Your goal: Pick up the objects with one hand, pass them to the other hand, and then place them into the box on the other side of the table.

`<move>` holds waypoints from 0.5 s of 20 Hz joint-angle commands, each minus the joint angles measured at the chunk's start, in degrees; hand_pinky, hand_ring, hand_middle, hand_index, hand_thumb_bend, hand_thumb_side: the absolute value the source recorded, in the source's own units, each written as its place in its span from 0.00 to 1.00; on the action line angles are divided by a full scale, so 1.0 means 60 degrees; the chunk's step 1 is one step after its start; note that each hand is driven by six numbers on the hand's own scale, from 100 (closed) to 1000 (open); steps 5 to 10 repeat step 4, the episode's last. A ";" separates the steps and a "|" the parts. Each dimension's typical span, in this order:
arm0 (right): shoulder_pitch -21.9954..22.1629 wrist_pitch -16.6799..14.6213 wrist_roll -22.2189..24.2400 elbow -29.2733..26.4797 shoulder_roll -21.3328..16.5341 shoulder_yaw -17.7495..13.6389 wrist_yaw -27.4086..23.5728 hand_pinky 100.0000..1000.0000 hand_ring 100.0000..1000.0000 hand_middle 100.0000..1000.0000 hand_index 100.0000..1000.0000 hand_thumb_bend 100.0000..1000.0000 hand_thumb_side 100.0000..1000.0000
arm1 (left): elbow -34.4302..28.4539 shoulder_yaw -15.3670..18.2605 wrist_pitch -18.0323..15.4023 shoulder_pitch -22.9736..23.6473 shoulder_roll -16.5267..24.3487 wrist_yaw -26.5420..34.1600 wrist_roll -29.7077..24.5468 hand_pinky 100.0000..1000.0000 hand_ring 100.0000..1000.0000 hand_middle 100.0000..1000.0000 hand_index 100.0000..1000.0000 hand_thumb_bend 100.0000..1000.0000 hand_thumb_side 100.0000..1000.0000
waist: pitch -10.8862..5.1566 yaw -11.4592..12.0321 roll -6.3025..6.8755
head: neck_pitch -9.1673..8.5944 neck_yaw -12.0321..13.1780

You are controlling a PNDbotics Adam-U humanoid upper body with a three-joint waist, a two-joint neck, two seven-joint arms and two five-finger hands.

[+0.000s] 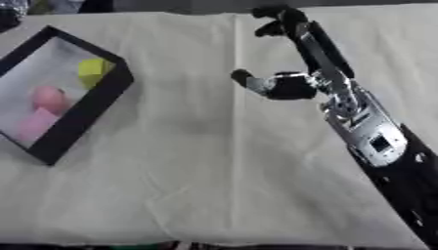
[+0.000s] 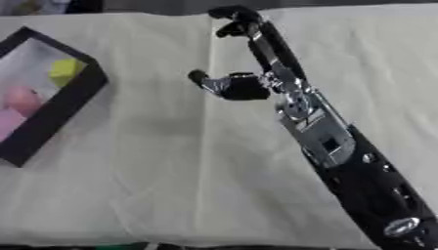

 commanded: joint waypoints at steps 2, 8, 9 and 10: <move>0.0032 0.0353 -0.0483 -0.0452 -0.0515 -0.0570 -0.0547 0.80 0.69 0.77 0.80 0.54 0.01 | -0.1173 0.0315 -0.0617 0.0287 -0.0123 0.0663 0.0673 0.74 0.71 0.71 0.80 0.32 0.53 | -0.0057 -0.0027 -0.0137 | -0.0024 -0.0198; 0.0141 0.0441 -0.0607 -0.0590 -0.0746 -0.0830 -0.0844 0.80 0.68 0.77 0.79 0.50 0.06 | -0.1614 0.0363 -0.0930 0.0543 -0.0305 0.0976 0.0986 0.75 0.72 0.72 0.81 0.34 0.44 | -0.0040 -0.0056 -0.0141 | -0.0024 -0.0231; 0.0141 0.0441 -0.0607 -0.0590 -0.0746 -0.0830 -0.0844 0.80 0.68 0.77 0.79 0.50 0.06 | -0.1614 0.0363 -0.0930 0.0543 -0.0305 0.0976 0.0986 0.75 0.72 0.72 0.81 0.34 0.44 | -0.0040 -0.0056 -0.0141 | -0.0024 -0.0231; 0.0141 0.0441 -0.0607 -0.0590 -0.0746 -0.0830 -0.0844 0.80 0.68 0.77 0.79 0.50 0.06 | -0.1614 0.0363 -0.0930 0.0543 -0.0305 0.0976 0.0986 0.75 0.72 0.72 0.81 0.34 0.44 | -0.0040 -0.0056 -0.0141 | -0.0024 -0.0231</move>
